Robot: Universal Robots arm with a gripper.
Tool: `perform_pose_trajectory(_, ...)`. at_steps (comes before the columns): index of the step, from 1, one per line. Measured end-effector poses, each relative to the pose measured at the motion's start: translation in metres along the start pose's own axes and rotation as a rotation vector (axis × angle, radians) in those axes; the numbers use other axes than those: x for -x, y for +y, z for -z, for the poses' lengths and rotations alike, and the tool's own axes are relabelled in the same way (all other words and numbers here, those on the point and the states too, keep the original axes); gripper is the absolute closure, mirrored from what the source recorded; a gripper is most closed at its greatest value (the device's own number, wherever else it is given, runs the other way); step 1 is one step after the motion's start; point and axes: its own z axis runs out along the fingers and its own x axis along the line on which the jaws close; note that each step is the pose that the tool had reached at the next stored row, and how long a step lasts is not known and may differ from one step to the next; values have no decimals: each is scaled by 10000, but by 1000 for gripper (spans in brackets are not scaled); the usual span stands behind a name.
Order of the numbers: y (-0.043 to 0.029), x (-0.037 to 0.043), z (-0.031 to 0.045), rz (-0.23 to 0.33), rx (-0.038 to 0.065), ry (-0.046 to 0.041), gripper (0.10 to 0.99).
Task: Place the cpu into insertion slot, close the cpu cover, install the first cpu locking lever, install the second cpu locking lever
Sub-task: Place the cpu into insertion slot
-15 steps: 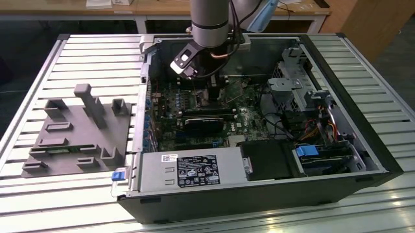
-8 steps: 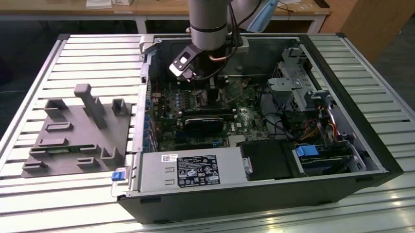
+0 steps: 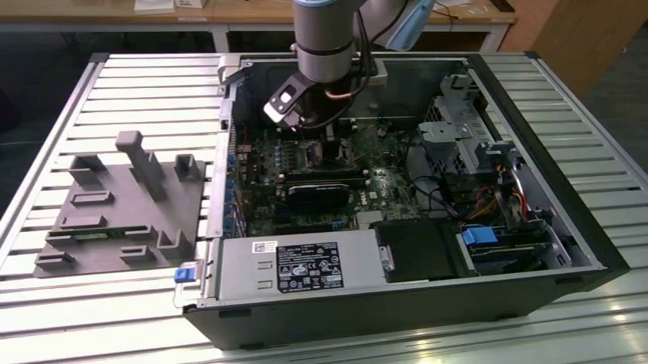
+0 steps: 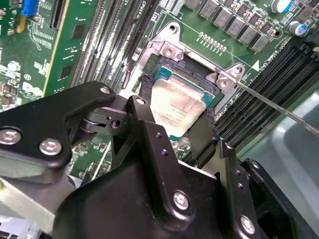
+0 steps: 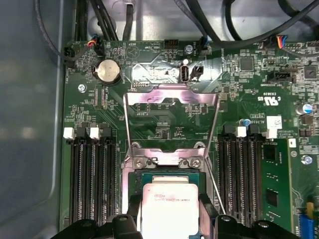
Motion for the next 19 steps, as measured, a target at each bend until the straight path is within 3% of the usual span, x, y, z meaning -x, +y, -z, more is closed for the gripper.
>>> perform_pose_trajectory(6, -11, 1, -36, -4, -2, 57, 549)
perform_pose_trajectory(19, -12, 0, -47, -6, -2, 64, 549)
